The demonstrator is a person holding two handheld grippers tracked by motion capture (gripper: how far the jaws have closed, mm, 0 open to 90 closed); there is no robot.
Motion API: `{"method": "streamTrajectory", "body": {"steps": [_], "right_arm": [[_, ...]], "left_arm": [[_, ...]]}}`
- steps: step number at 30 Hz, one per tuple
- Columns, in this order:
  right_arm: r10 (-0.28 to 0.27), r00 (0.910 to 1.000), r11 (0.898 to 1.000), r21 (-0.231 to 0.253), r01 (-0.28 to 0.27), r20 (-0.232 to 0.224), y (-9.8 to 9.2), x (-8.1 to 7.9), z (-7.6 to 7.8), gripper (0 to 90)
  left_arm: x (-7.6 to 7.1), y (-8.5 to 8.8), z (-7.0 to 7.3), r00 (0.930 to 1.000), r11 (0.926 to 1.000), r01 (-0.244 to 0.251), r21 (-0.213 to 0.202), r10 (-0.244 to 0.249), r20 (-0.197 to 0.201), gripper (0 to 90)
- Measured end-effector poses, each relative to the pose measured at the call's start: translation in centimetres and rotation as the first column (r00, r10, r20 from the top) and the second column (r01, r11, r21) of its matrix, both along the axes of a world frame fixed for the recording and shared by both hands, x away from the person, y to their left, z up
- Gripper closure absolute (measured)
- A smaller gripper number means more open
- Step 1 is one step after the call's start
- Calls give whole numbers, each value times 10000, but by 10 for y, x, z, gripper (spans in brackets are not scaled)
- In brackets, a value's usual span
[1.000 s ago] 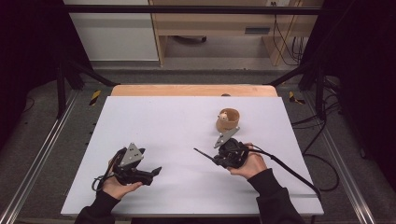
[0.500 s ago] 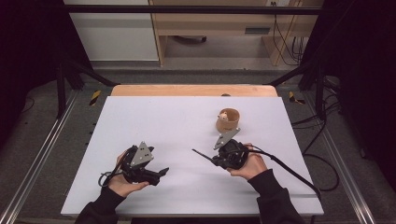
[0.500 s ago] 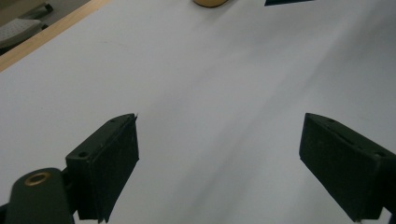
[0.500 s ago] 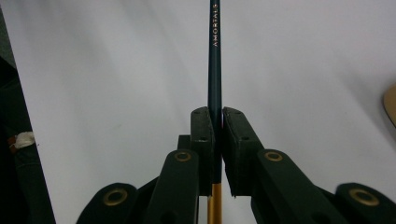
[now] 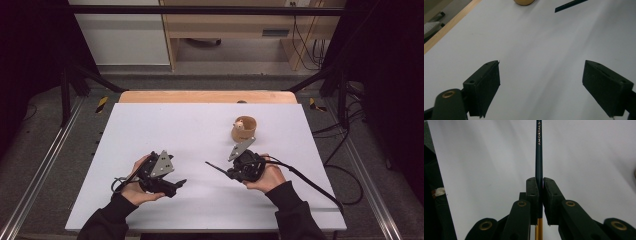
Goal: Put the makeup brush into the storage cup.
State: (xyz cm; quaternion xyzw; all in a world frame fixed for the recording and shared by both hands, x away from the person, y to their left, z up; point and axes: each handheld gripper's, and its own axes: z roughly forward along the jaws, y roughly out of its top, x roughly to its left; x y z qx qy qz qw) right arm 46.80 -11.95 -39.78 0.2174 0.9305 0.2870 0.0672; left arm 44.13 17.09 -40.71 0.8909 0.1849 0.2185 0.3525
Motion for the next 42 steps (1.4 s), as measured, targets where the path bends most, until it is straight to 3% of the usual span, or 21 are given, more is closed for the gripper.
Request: {"method": "streamTrajectory", "body": {"steps": [5,8,15,16,18,22,24,28,29,30,31,33,34,35,37,38,41,42], "right_arm": [[96,9999,10000,-1,-96,-101,-1,0,1,831],[140,9997,9999,-29,-140,-218,0,0,2,832],[149,9995,9999,-77,-151,-278,-1,-1,3,831],[166,9995,9999,-20,-167,-280,-1,-1,3,831],[163,9994,9999,15,-163,-295,-1,-1,4,831],[124,9995,9999,-3,-124,-278,-1,-2,3,831],[173,9995,9998,-5,-173,-260,-1,-2,4,831],[120,9992,9999,36,-118,-382,-1,-3,4,831],[120,9992,9999,36,-118,-382,-1,-3,4,831],[138,9992,9999,28,-137,-362,-1,-3,4,831],[136,9992,9999,36,-135,-372,-1,-3,5,831],[175,9992,9998,29,-174,-364,-1,-3,5,831],[179,9991,9998,5,-179,-377,-1,-3,5,831],[217,9990,9998,-16,-218,-389,-1,-3,5,831],[143,9990,9999,-6,-143,-423,-1,-3,5,831],[111,9990,9999,13,-111,-434,-1,-3,4,831],[168,9988,9999,-11,-168,-457,-1,-2,4,831],[221,9983,9997,-100,-227,-530,-1,-2,4,832]], "left_arm": [[1,-10,2,9974,9970,651,421,-663,277,147],[2,-18,4,9929,9914,1019,816,-1064,528,156],[5,-28,6,9838,9805,1508,1260,-1614,785,170],[6,-32,7,9779,9731,1706,1550,-1865,949,176],[6,-34,9,9757,9706,1775,1624,-1951,994,185],[5,-42,11,9623,9595,2191,1772,-2425,1231,192],[5,-44,12,9593,9564,2288,1815,-2532,1248,194],[5,-52,15,9395,9357,2697,2275,-3075,1509,212],[5,-52,15,9395,9357,2697,2275,-3075,1509,216],[5,-54,16,9340,9344,2837,2155,-3201,1586,220],[5,-55,17,9283,9280,2933,2299,-3339,1635,223],[5,-57,16,9275,9296,2984,2163,-3359,1642,234],[5,-59,16,9232,9262,3073,2185,-3459,1677,239],[5,-61,16,9164,9164,3153,2465,-3615,1717,243],[5,-64,16,9103,9076,3223,2691,-3752,1750,251],[6,-65,16,9029,8983,3283,2921,-3893,1824,253],[5,-68,15,8985,8971,3406,2814,-3987,1835,264],[5,-70,15,8920,8886,3456,3016,-4109,1885,269]]}}
